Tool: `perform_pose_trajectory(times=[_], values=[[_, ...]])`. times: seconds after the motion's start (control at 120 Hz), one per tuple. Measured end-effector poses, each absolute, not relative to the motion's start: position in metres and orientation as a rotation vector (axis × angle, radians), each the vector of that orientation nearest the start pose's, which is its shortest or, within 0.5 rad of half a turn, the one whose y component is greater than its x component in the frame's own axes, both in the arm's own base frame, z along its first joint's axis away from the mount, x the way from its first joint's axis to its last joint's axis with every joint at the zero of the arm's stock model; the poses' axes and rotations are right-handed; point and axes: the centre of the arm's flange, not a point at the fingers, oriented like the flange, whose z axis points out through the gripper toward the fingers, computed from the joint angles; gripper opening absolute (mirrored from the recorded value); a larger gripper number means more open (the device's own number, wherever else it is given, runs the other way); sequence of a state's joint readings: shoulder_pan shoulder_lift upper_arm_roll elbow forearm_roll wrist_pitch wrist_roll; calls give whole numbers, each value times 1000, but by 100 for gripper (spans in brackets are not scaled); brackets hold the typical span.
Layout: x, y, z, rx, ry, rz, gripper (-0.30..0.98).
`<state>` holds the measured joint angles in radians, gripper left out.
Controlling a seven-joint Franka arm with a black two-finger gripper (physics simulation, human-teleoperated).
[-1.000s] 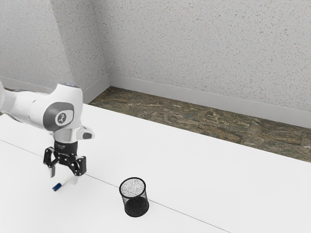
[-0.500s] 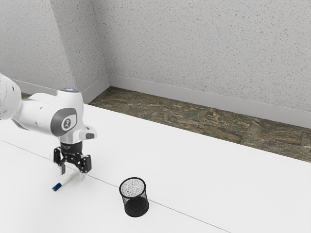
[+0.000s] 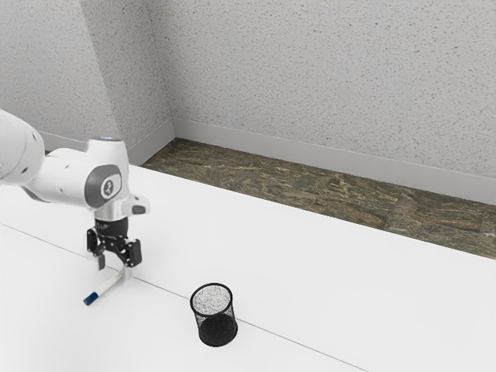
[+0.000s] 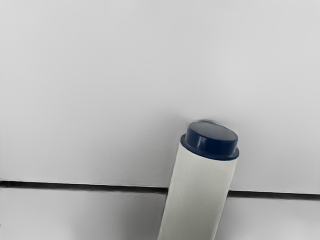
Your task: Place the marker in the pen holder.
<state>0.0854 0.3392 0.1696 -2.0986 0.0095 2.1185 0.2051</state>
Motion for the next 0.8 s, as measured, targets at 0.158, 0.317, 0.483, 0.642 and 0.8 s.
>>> perform_pose_trajectory(times=[0.158,0.317,0.483,0.642,0.8], values=[[532,138,234,-3118,4,533,60],[532,136,237,-3127,61,540,40],[531,134,238,-3131,108,546,21],[531,132,239,-3128,153,547,6],[531,132,239,-3122,183,549,-4]])
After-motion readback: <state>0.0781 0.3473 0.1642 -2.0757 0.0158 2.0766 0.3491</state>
